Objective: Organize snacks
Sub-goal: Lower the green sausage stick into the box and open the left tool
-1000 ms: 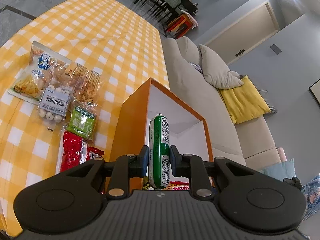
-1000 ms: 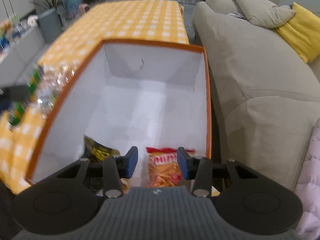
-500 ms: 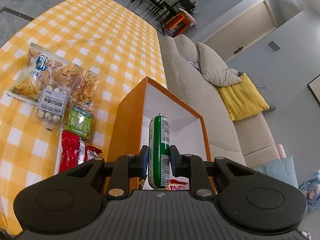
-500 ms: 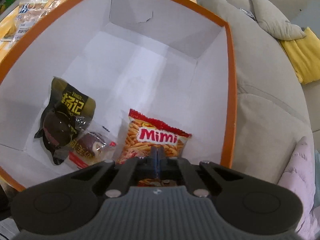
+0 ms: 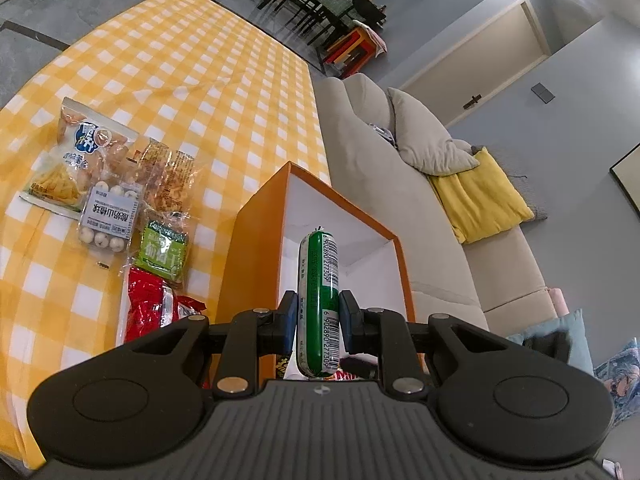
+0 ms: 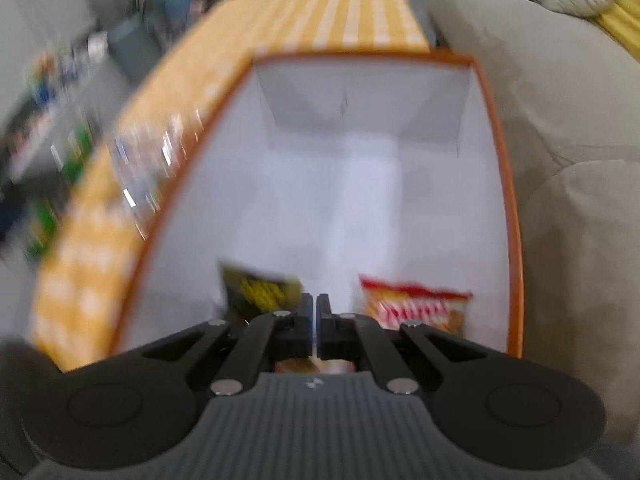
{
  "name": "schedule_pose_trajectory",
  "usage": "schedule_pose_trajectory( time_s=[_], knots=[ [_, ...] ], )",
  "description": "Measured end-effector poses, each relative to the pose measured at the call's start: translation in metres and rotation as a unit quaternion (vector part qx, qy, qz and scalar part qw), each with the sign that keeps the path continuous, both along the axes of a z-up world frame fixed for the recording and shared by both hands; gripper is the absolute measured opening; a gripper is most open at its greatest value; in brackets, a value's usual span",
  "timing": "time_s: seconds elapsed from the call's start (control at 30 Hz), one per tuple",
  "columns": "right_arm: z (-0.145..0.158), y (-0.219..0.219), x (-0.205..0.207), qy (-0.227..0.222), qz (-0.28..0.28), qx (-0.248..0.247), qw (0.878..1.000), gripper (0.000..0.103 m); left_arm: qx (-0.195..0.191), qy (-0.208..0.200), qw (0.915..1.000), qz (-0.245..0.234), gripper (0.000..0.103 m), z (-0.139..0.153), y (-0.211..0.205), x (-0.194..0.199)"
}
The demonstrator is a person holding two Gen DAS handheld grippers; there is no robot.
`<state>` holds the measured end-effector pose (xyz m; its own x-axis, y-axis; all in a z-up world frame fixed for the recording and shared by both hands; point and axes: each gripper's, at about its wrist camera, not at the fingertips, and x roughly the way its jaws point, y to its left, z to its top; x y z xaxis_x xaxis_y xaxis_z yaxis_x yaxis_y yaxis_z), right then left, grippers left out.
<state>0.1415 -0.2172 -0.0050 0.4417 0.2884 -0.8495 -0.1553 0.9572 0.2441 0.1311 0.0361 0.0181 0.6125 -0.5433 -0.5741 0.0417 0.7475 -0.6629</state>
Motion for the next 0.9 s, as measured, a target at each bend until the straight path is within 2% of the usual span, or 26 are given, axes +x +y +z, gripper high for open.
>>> schedule_pose_trajectory(
  time_s=[0.07, 0.13, 0.23, 0.33, 0.4, 0.53, 0.67, 0.77, 0.9],
  knots=[
    [0.006, 0.004, 0.008, -0.001, -0.008, 0.02, 1.0, 0.0, 0.003, 0.001, 1.0, -0.005, 0.024, 0.001, -0.002, 0.0],
    [0.0, 0.015, 0.018, 0.015, -0.002, 0.007, 1.0, 0.0, 0.005, -0.001, 0.9999, -0.01, 0.024, 0.001, -0.003, -0.001],
    [-0.027, 0.03, 0.035, 0.074, -0.006, -0.017, 0.997, 0.0, 0.011, -0.003, 0.9998, -0.014, 0.024, 0.003, -0.006, -0.004],
    [-0.05, 0.045, 0.044, 0.098, 0.005, -0.062, 0.993, 0.0, 0.016, -0.007, 0.9997, -0.015, 0.024, 0.005, -0.007, -0.006],
    [-0.061, 0.052, 0.046, 0.1, 0.016, -0.065, 0.993, 0.0, 0.018, -0.01, 0.9997, -0.015, 0.024, 0.006, -0.01, -0.007],
    [-0.06, 0.05, 0.037, 0.087, 0.042, 0.002, 0.995, 0.0, 0.029, -0.013, 0.999, -0.032, 0.024, 0.007, -0.022, -0.008],
    [-0.043, 0.019, 0.024, 0.051, -0.008, 0.004, 0.999, 0.004, 0.044, -0.004, 0.9982, -0.039, 0.024, 0.005, -0.035, -0.006],
    [-0.017, -0.013, 0.011, 0.019, -0.049, 0.025, 0.998, 0.004, 0.058, 0.003, 0.9966, -0.058, 0.024, 0.0, -0.053, -0.002],
    [0.015, -0.048, -0.004, -0.035, -0.076, 0.058, 0.995, 0.005, 0.109, 0.04, 0.9905, -0.074, 0.024, -0.016, -0.092, 0.012]
  ],
)
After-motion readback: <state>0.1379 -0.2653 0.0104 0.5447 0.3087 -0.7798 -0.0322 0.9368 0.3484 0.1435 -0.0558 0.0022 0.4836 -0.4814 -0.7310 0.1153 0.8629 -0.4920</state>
